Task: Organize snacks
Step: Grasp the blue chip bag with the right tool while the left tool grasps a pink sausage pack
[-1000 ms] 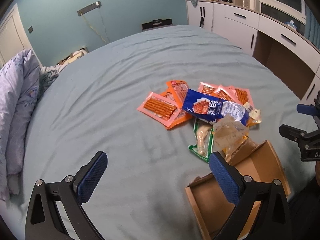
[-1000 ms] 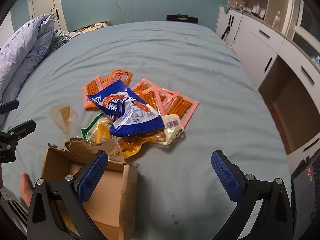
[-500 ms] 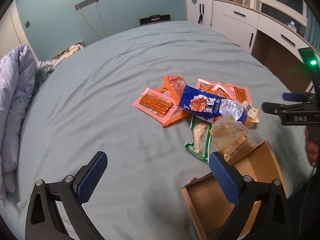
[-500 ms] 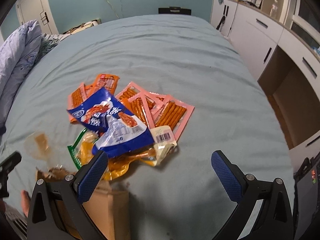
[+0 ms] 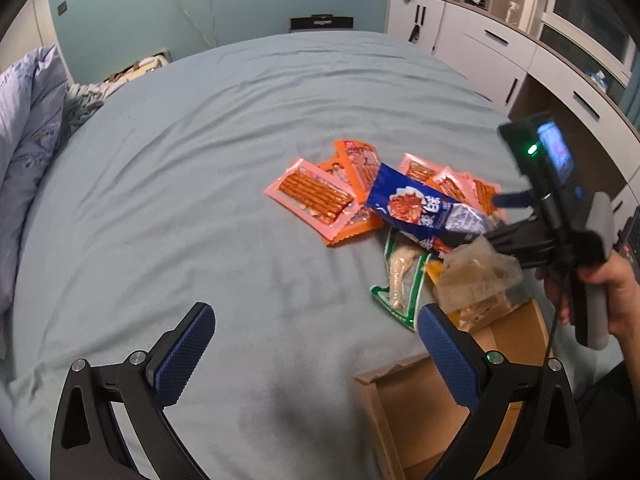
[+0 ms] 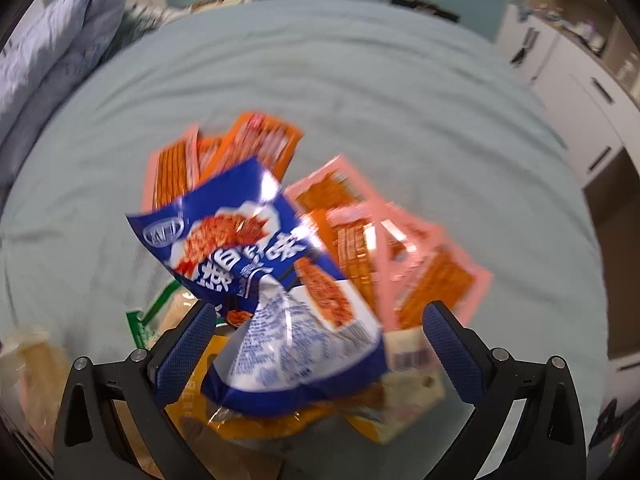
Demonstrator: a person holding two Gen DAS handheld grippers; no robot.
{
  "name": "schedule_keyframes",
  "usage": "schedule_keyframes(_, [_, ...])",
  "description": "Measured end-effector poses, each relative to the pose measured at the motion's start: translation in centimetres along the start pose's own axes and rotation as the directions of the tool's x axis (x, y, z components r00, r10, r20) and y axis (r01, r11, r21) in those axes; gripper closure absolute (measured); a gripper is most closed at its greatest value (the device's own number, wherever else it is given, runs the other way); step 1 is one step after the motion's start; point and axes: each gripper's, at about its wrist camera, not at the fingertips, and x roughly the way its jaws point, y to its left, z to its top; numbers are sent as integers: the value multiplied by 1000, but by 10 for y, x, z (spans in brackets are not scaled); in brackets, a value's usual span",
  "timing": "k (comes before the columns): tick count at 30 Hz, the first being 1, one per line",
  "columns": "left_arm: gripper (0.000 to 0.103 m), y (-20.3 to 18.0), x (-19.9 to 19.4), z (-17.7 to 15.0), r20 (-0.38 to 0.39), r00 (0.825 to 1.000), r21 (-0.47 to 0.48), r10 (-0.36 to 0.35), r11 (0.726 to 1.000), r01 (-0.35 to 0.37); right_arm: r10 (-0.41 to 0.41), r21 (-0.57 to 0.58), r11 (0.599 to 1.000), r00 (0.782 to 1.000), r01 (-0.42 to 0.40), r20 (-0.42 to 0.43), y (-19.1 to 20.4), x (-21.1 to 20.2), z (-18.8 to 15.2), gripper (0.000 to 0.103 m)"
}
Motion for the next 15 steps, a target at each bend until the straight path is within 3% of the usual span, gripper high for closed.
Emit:
schedule_keyframes(2, [0, 1, 5, 1, -10, 1000, -5, 9, 1000, -9, -9, -11, 1000, 998, 9, -60, 3, 18, 1, 9])
schedule_keyframes(3, [0, 2, 7, 2, -14, 1000, -6, 14, 1000, -14, -8, -5, 1000, 997, 8, -81, 3, 24, 0, 21])
schedule_keyframes(5, [0, 2, 12, 4, -24, 999, -7, 24, 1000, -25, 16, 31, 999, 996, -14, -87, -2, 26, 0, 30])
schedule_keyframes(6, [0, 3, 13, 5, -25, 999, -8, 27, 1000, -28, 5, 36, 999, 997, -2, -81, -4, 24, 2, 46])
schedule_keyframes(7, [0, 3, 15, 6, -23, 999, -7, 34, 999, -34, 12, 36, 999, 996, -9, -85, -6, 22, 3, 53])
schedule_keyframes(12, [0, 5, 21, 11, -18, 998, 2, 54, 999, -54, 37, 96, 995, 997, -30, -67, -19, 10, 5, 67])
schedule_keyframes(15, [0, 9, 27, 19, -22, 999, -10, 45, 999, -45, 72, 155, 986, 997, -68, -20, -25, -8, 5, 68])
